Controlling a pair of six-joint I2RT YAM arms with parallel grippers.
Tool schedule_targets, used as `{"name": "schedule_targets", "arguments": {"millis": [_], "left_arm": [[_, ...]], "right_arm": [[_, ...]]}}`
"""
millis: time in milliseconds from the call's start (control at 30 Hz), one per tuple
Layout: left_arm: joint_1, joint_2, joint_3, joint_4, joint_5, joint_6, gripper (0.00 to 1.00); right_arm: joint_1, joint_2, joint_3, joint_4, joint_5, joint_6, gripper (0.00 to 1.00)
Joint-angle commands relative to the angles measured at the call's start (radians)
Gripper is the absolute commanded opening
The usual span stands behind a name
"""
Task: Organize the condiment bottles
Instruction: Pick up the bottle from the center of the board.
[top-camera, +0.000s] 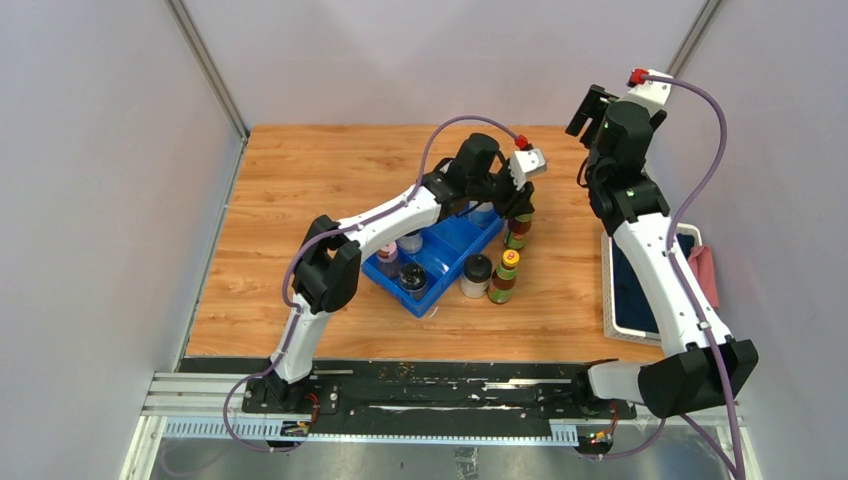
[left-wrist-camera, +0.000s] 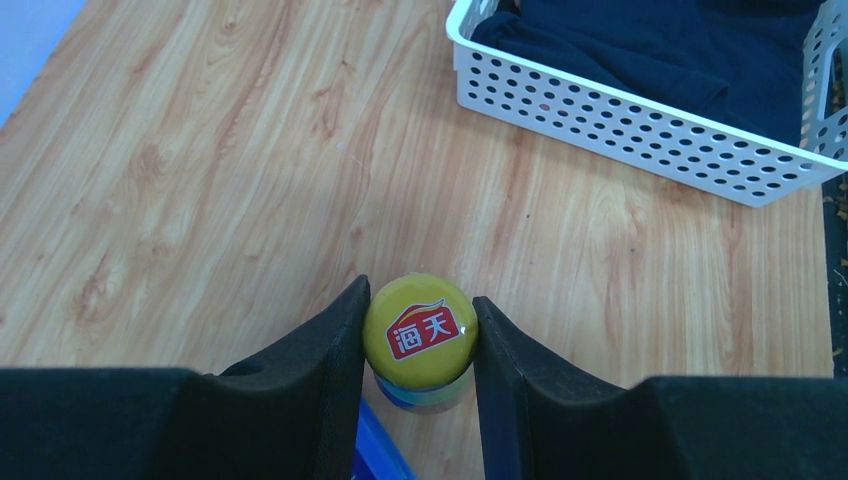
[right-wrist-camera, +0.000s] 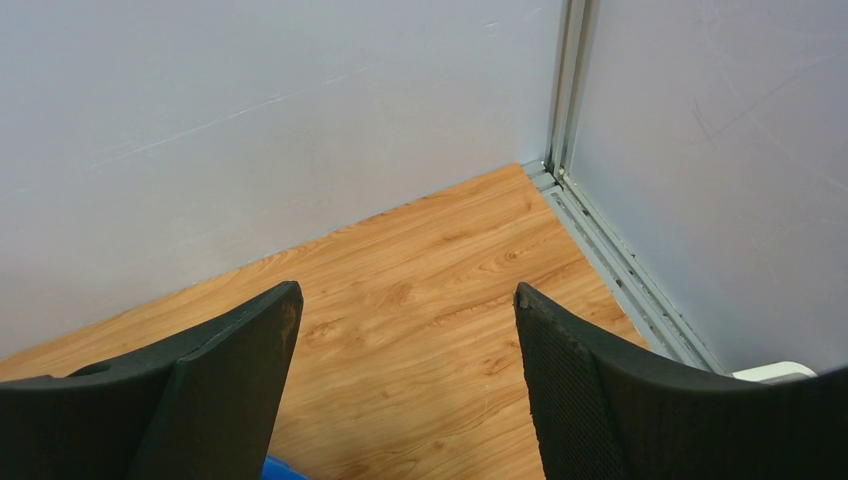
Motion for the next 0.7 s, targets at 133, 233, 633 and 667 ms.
{"name": "schedule_targets", "arguments": {"millis": [133,233,633,667], "left_arm": [[-0.008,-0.037,0.126,0.028,-0.008,0.013,0.0],[-0.008,-0.044,0.16,0.001,-0.02,0.022,0.0],[-0.008,-0.149,0.173,-0.068,-0.116,0.058,0.0],[-0.008,-0.162,0.166,-0.068,-0.126,0.061,0.0]], "right_arm": [[-0.017,-0.033,-0.007,0.002,0.009,0.006,0.81],[-0.016,-0.035,-0.003,-0.001,0.017,0.0,0.81],[-0.016,-0.056,0.018,-0.032,0.01,0.0,0.8],[-0.016,-0.061,0.018,-0.037,0.008,0.003,0.8]]}}
